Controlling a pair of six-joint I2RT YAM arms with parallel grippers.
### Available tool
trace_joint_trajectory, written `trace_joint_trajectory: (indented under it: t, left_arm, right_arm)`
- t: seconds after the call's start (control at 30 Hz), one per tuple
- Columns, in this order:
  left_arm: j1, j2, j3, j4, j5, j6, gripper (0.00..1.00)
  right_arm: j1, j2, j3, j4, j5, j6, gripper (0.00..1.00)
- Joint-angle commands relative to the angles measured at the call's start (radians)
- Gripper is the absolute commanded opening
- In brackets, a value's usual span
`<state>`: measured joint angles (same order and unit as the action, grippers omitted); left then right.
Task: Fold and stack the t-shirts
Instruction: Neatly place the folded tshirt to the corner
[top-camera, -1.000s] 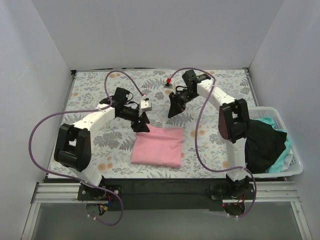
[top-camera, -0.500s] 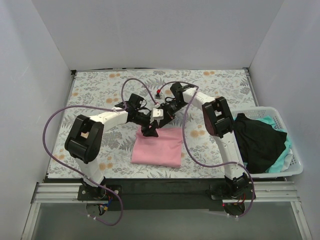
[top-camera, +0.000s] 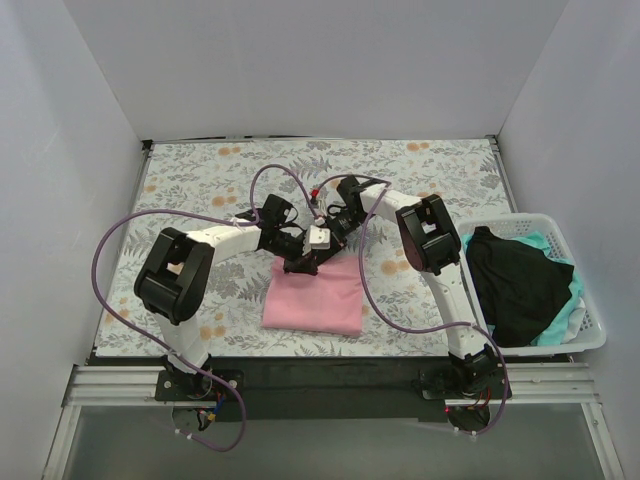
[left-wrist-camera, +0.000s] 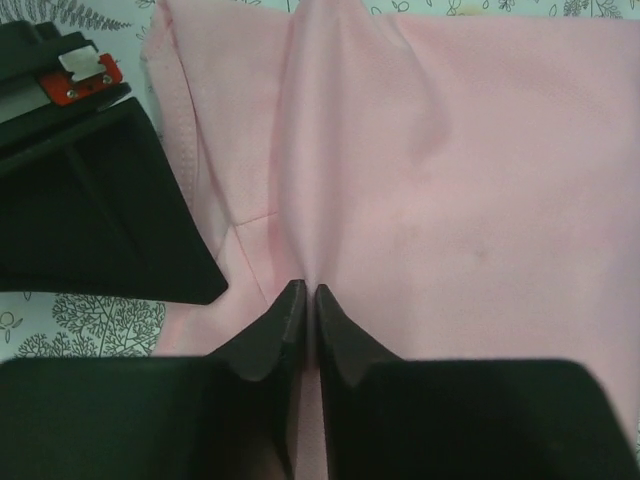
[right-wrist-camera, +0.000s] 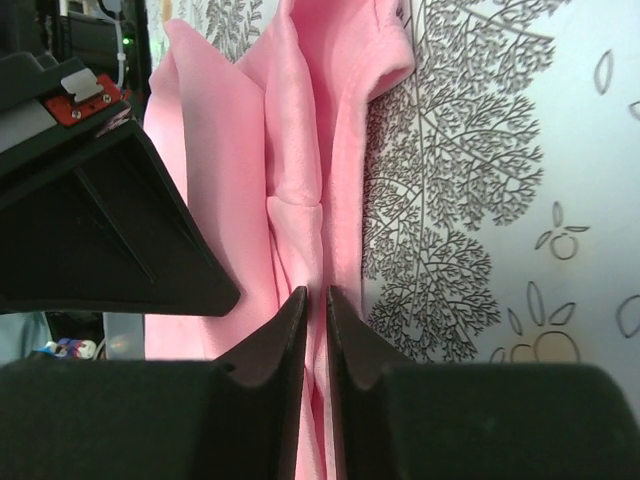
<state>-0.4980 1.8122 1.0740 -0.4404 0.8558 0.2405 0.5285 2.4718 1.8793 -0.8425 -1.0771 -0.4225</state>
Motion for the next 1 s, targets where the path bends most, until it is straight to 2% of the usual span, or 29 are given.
trace_joint_trajectory:
  t: [0.0, 0.33, 0.97]
  left_arm:
    - [-0.005, -0.056, 0.0, 0.005, 0.005, 0.034, 0.0]
    - [-0.002, -0.139, -0.026, 0.109, -0.031, 0.059, 0.0]
    - [0.058, -0.106, -0.031, 0.293, -0.018, 0.056, 0.0]
  right_arm:
    - [0.01, 0.024, -0.049, 0.006, 0.052, -0.051, 0.2]
    - [0.01, 0.018, -0.092, 0.003, 0.046, -0.094, 0.2]
    - [0.008, 0.013, -0.101, -0.001, 0.039, -0.131, 0.2]
